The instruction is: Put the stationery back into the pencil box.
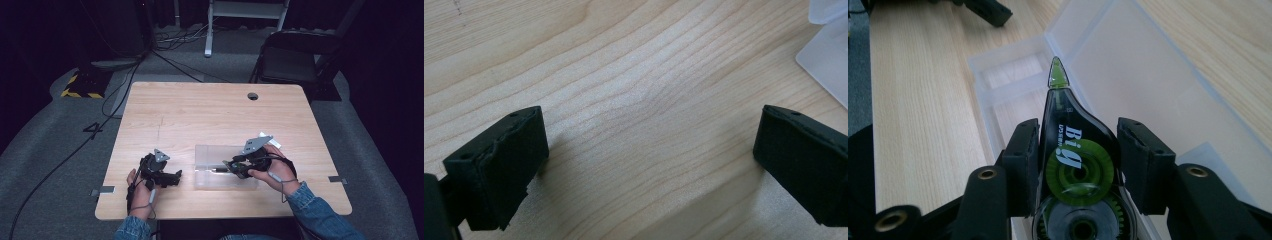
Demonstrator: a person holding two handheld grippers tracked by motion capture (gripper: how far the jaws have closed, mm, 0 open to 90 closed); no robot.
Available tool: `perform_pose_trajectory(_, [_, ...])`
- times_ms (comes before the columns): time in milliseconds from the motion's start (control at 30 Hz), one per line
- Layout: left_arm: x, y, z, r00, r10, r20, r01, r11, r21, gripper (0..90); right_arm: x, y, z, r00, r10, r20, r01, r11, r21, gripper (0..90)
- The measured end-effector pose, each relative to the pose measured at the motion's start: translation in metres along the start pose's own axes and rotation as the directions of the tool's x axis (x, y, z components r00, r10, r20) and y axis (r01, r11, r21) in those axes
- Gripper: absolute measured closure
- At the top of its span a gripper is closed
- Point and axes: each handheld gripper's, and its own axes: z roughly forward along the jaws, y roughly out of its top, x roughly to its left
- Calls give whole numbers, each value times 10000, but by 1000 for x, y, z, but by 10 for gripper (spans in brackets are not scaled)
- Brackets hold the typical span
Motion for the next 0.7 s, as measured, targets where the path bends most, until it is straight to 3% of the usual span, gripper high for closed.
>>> perform_pose_trajectory(700, [-1, -2, -1, 10000, 0, -23, 0, 10000, 38, 0, -4, -15, 8, 9989, -425, -208, 447, 9918, 1196, 531])
